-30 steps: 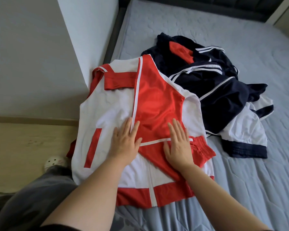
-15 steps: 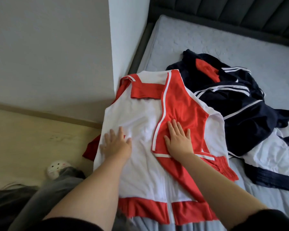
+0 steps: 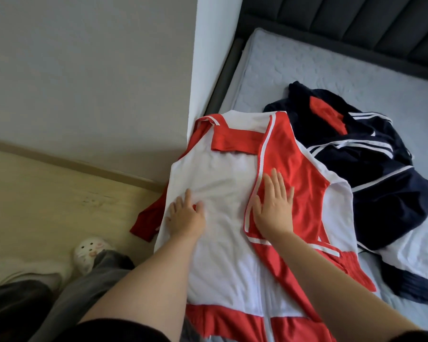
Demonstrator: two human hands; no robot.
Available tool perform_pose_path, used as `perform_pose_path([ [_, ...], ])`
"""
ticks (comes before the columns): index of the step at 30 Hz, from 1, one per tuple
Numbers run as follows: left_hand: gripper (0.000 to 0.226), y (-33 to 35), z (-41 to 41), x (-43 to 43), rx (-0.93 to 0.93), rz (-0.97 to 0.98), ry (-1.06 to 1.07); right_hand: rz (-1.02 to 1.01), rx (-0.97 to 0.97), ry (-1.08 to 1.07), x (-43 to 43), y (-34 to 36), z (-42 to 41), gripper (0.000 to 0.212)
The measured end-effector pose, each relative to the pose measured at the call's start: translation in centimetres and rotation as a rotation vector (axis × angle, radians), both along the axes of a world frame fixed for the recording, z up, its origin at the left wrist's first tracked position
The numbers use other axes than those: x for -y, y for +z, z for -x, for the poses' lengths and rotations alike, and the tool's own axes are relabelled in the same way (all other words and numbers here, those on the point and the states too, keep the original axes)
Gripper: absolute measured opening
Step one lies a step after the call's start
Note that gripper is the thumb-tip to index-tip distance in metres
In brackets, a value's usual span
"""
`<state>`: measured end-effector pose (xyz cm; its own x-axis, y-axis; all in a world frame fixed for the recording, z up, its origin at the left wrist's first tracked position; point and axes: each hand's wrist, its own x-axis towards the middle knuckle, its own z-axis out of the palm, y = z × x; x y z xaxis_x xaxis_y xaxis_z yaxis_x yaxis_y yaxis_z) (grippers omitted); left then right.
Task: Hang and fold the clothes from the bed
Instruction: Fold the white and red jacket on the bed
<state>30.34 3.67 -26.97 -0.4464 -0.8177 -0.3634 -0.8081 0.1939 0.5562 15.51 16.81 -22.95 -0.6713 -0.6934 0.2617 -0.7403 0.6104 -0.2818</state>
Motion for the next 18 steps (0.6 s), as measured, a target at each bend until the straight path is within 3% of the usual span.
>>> perform_pose_path([
  [4, 0.057, -0.9, -0.1, 1.0, 0.055, -0.035, -0.004, -0.103, -0.056, 0.188, 7.5, 1.1, -1.5, 0.064],
  [9, 0.061, -2.4, 0.5, 3.7, 0.031, -0.226, 0.153, -0.372, 0.028, 0.169, 12.1, -2.7, 0.2, 0.068],
  [18, 0.066, -4.8, 1.8, 10.0, -0.217, -0.609, 0.316, -0.267, -0.078, 0.14, 11.9, -6.1, 0.5, 0.075],
])
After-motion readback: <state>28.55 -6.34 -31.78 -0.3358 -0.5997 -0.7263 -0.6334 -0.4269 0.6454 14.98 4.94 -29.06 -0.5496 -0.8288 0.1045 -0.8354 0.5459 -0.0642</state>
